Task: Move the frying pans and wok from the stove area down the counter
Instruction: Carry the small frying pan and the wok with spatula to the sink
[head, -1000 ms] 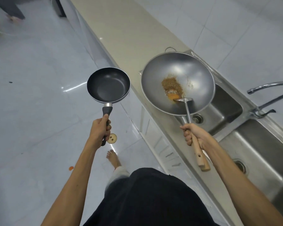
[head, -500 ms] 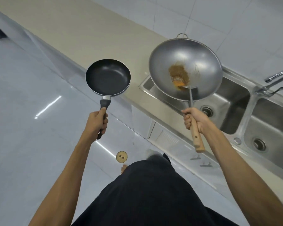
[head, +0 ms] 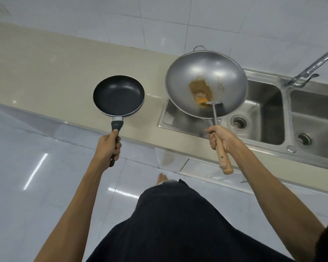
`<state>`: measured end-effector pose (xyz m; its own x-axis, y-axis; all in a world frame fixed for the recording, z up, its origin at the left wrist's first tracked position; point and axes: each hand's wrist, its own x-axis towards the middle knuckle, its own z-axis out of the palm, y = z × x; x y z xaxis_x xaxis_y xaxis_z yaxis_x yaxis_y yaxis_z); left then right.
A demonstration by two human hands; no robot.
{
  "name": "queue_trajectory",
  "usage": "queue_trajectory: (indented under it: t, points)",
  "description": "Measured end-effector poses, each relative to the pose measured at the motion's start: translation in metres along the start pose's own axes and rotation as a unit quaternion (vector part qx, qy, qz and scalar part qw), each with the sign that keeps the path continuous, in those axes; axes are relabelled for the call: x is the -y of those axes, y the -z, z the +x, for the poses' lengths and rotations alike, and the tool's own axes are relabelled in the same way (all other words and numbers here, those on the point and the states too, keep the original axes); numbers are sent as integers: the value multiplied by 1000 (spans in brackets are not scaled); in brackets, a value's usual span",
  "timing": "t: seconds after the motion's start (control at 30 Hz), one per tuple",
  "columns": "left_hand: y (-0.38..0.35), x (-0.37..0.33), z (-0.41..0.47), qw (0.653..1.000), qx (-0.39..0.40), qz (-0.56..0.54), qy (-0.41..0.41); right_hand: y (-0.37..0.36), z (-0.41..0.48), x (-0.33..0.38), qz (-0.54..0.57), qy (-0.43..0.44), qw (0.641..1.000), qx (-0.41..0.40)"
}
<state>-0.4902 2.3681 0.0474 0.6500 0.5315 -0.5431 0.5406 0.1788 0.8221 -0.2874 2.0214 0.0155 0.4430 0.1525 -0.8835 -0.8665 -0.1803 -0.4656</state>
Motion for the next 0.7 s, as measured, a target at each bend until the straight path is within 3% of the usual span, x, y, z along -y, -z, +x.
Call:
queue_trajectory:
  t: [0.7]
  points:
    - [44,-73,129,992,91,84,11,-66,36,41,73,7,995,-67]
